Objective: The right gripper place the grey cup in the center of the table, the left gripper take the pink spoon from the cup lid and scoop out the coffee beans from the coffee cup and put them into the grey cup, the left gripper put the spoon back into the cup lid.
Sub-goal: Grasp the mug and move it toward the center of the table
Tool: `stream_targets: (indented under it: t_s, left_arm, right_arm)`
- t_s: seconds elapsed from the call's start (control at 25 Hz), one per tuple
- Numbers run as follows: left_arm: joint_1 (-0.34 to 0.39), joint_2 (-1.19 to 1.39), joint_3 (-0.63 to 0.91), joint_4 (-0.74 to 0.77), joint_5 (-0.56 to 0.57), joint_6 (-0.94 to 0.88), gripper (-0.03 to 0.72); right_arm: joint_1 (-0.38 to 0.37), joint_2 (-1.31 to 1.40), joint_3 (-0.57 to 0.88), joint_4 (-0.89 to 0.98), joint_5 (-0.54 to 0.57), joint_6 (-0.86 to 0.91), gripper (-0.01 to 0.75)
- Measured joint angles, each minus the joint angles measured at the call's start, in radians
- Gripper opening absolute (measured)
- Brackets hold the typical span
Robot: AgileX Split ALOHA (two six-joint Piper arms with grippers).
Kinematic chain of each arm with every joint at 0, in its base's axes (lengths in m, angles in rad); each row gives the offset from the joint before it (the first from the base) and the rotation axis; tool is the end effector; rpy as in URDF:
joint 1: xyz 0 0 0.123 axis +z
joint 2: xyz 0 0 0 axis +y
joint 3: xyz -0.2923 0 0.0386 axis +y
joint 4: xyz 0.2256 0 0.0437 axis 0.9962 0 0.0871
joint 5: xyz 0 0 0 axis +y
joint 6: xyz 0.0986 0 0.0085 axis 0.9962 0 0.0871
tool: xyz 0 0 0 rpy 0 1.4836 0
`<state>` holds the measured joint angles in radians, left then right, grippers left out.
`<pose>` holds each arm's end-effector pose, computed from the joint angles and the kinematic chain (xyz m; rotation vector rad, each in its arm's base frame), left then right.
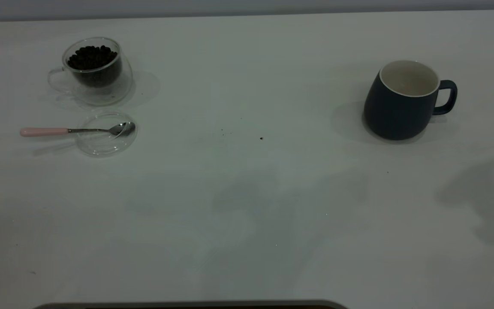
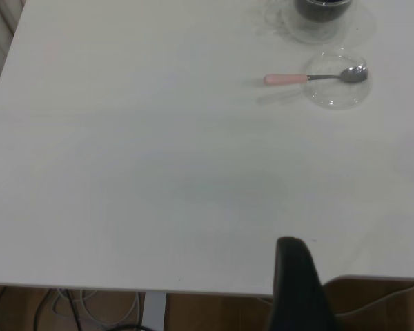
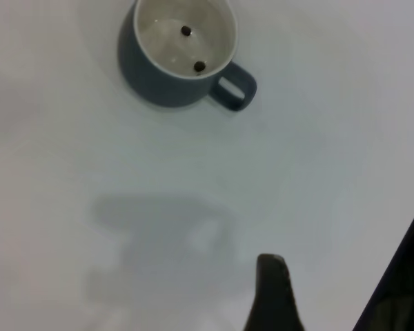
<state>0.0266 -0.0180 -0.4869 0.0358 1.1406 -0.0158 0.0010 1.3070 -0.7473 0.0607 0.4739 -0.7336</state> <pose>-0.0324 0.0024 0.2521 -0.0484 2.1186 0.0498 0.2332 0.0030 0.2522 -0.8560 2.3838 -0.2394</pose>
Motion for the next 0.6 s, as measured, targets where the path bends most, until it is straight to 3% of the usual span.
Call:
stream_targets:
  t_s: [0.24,0.6]
  left_arm:
    - [0.000,0.000,0.000,0.000,0.000,0.000,0.517]
    - [0.000,0.000,0.000,0.000,0.000,-0.003,0.517]
  right_arm:
    - [0.000,0.216,-0.013,0.000,-0.166,-0.115,0.591]
    - [0.011,0.570,-0.221,-0.010,-0.181,-0.157,0.591]
